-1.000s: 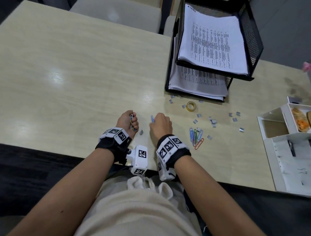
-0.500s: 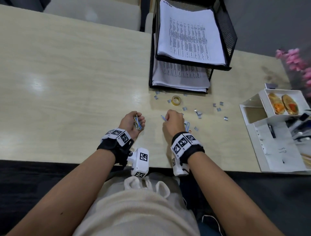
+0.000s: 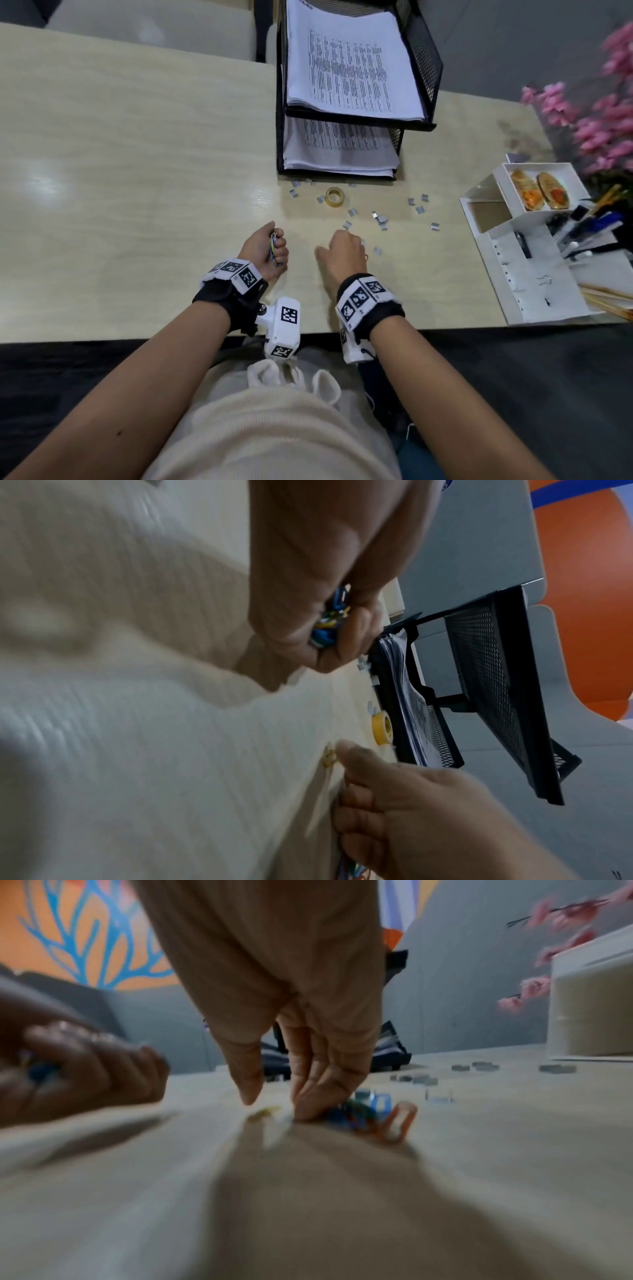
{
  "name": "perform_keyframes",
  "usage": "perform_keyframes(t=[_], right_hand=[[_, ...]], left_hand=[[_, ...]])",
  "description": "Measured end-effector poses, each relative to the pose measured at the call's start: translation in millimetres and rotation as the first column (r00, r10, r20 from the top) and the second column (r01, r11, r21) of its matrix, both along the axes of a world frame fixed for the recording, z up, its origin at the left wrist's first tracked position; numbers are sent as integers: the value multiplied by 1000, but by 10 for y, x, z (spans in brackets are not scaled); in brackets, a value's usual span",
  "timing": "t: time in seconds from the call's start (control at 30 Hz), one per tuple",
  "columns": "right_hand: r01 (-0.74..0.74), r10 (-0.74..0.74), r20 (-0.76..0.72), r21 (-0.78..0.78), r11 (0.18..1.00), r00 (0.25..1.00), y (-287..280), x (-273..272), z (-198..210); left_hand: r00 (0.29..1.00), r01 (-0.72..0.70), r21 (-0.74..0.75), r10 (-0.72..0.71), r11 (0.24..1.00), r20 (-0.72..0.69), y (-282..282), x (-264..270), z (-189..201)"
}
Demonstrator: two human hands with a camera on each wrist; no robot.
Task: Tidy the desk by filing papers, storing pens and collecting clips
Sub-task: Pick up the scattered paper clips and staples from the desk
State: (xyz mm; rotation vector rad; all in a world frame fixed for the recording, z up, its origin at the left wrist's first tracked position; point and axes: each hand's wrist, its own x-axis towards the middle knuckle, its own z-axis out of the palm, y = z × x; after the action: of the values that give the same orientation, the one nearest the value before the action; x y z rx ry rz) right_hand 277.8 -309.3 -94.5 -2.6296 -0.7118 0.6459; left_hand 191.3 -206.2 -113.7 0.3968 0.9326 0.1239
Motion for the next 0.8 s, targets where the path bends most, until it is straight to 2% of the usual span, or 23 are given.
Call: perform_keyframes(t=[0.13,0.27,0.33,0.43,0.5,0.57,0.8], right_hand=[[-54,58,88,-44,998,994,15,-170,-44],[-65,66,25,-45,997,997,-46,-181,-15],[93,-93,-9,31,995,996,-156,-79,10],[413,-406,-78,132,901,911,-380,90,30],[500,-486,-124,119,858,865,-479,122,17],[489,-476,-141,83,868,868,-504,97,-30],[360,-360,-58,-15,933,931,-486,111,-3]], left_hand=[[1000,0,14,0,1000,1,-22,-73,-25],[999,-8,23,9,1000,-34,-57,-117,-80],[998,-19,37,21,999,-55,-67,-107,-92],[997,-25,54,28,998,-66,-82,-69,-104],[998,-16,54,19,998,-61,-111,-18,-101],[998,2,46,1,999,-60,-151,39,-92],[997,45,39,-43,998,-58,-253,139,-95]])
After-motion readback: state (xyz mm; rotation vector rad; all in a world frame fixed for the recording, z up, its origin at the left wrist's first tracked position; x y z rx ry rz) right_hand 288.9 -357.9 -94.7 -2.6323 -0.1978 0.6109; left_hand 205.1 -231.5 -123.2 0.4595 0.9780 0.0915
